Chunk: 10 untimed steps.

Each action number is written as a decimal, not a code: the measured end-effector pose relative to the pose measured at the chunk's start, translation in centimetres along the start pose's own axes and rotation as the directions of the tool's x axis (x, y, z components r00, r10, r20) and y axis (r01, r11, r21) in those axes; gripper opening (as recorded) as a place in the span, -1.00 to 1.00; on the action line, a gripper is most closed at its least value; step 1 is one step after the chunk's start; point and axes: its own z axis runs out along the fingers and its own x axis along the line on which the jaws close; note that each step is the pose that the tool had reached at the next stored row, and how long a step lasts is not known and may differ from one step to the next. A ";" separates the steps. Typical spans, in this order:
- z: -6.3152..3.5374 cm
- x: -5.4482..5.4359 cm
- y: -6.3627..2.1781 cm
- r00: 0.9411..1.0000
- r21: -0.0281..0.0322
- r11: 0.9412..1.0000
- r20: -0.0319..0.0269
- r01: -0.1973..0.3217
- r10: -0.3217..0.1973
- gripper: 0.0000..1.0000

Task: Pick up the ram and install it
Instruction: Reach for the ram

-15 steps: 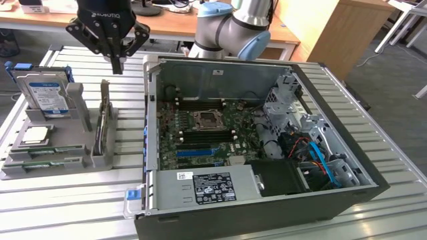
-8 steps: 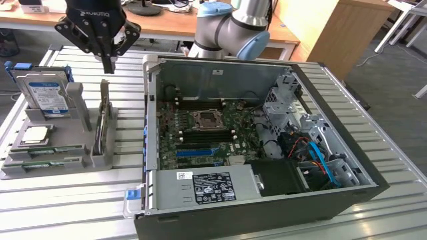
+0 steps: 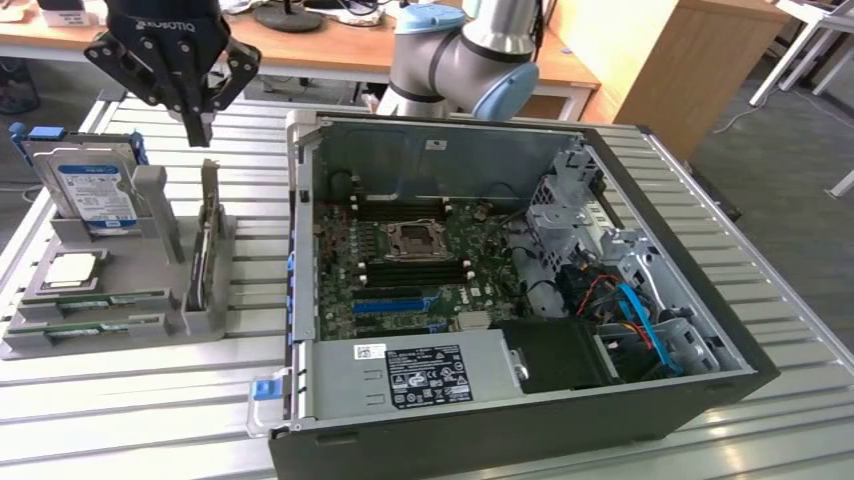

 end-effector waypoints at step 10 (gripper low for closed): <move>-0.04 2.4 -0.11 1.000 0.000 1.000 0.000 0.000 0.000 -0.79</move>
